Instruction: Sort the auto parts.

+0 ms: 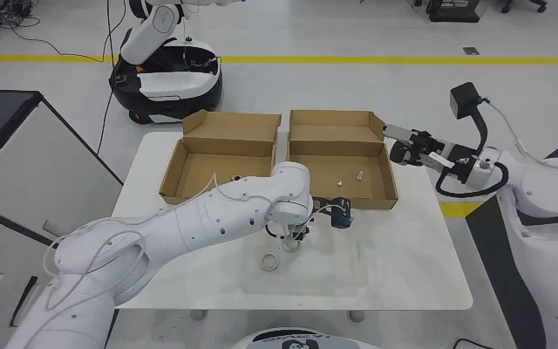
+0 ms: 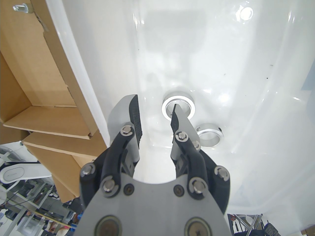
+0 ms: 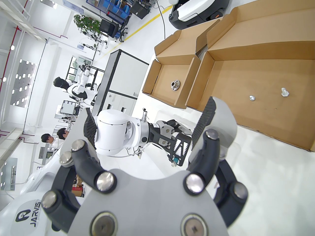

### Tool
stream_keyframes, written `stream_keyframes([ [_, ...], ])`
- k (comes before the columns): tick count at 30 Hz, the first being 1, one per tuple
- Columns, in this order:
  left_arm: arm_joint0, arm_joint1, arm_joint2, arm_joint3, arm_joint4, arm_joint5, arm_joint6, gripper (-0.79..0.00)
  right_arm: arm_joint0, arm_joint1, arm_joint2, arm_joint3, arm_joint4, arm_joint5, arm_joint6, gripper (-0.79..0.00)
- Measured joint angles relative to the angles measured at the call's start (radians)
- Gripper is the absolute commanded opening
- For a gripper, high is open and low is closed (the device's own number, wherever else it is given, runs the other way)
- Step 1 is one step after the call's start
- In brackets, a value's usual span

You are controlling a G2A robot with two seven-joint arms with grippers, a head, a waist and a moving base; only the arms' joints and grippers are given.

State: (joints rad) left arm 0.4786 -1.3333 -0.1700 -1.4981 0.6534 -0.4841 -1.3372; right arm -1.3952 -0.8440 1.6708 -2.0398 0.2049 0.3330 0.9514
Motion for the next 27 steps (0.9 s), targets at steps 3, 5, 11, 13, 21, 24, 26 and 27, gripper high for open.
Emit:
stream_keyframes([
  [3, 0.0, 0.0, 0.0, 0.0, 0.0, 0.0, 0.0, 0.0, 0.0, 0.0, 0.0, 0.0, 0.0, 0.0, 0.0, 0.0],
  [5, 0.0, 0.0, 0.0, 0.0, 0.0, 0.0, 0.0, 0.0, 0.0, 0.0, 0.0, 0.0, 0.0, 0.0, 0.0, 0.0],
  [11, 0.0, 0.0, 0.0, 0.0, 0.0, 0.0, 0.0, 0.0, 0.0, 0.0, 0.0, 0.0, 0.0, 0.0, 0.0, 0.0],
  [13, 0.0, 0.0, 0.0, 0.0, 0.0, 0.0, 0.0, 0.0, 0.0, 0.0, 0.0, 0.0, 0.0, 0.0, 0.0, 0.0],
  [21, 0.029, 0.009, 0.0, -0.013, 0.027, -0.032, 0.033, 0.0, 0.0, 0.0, 0.0, 0.0, 0.0, 0.0, 0.0, 0.0],
  [24, 0.034, 0.012, 0.0, -0.014, 0.032, -0.034, 0.035, -0.2, 0.0, 0.0, 0.0, 0.0, 0.0, 0.0, 0.0, 0.0],
  [26, 0.035, 0.015, 0.0, -0.013, 0.032, -0.035, 0.036, -0.296, 0.0, 0.0, 0.0, 0.0, 0.0, 0.0, 0.0, 0.0],
  [27, 0.035, 0.016, 0.0, -0.013, 0.032, -0.035, 0.036, -0.357, 0.0, 0.0, 0.0, 0.0, 0.0, 0.0, 0.0, 0.0],
])
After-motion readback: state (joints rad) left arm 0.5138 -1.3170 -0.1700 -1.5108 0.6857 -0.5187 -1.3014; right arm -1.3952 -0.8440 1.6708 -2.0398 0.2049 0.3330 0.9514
